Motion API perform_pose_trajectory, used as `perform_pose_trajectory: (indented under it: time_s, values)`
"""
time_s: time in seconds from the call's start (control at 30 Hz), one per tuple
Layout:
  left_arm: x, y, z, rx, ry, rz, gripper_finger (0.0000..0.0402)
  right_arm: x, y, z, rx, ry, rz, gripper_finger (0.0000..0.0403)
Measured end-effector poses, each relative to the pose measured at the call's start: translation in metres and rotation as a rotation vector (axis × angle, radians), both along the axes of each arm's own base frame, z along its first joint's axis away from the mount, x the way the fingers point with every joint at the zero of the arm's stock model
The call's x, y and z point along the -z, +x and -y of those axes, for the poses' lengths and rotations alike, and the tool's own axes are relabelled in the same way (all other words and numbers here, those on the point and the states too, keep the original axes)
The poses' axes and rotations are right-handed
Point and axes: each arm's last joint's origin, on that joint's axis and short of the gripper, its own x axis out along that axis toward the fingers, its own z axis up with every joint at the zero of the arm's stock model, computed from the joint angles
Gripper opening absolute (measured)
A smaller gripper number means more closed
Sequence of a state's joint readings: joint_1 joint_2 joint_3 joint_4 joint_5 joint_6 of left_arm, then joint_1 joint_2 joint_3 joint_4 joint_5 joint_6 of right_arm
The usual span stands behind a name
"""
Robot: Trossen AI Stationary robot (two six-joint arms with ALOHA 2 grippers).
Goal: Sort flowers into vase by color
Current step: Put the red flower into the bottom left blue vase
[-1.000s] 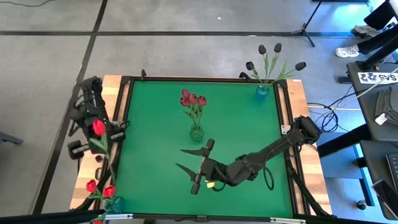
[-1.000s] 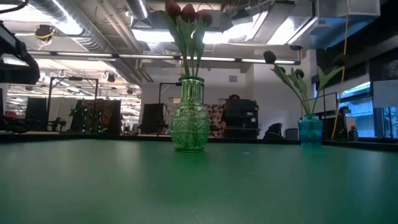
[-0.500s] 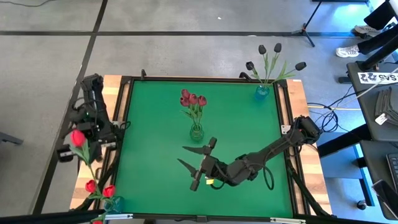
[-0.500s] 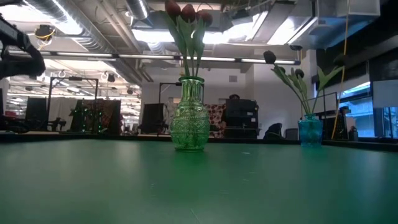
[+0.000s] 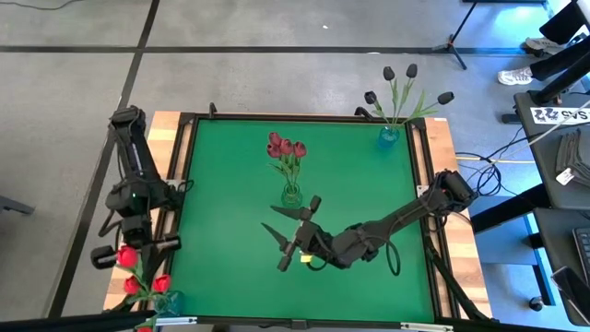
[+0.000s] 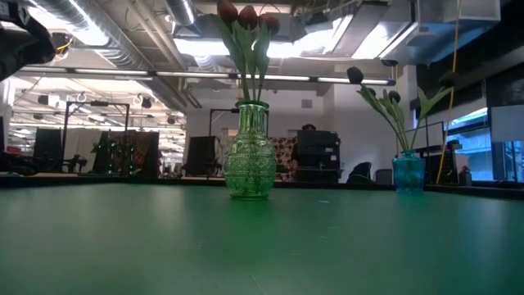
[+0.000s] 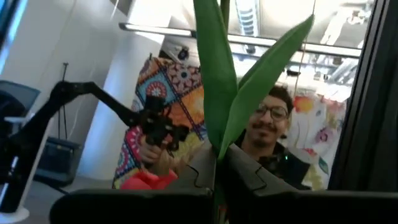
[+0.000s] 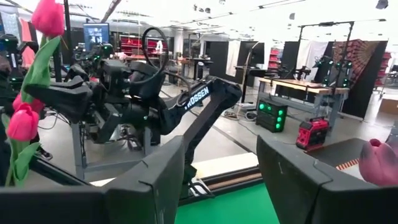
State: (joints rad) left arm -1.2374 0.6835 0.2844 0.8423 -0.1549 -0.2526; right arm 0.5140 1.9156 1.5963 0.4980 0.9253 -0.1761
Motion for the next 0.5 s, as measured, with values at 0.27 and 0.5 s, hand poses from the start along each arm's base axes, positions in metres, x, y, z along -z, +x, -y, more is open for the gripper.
perform_pose_trajectory:
  time_s: [0.27,0.5]
  values:
    - [0.0066,-0.0066,0.0086,0.039,0.077,0.020,0.0006,0.0001,-0.0002,-0.0005,-0.002,0.000,0.000,0.0199]
    - [0.0098,-0.0069,0.0099,-0.013,0.145,0.074,0.0006,0.0003,-0.0001,-0.0004,-0.002,0.000,0.000,0.0199]
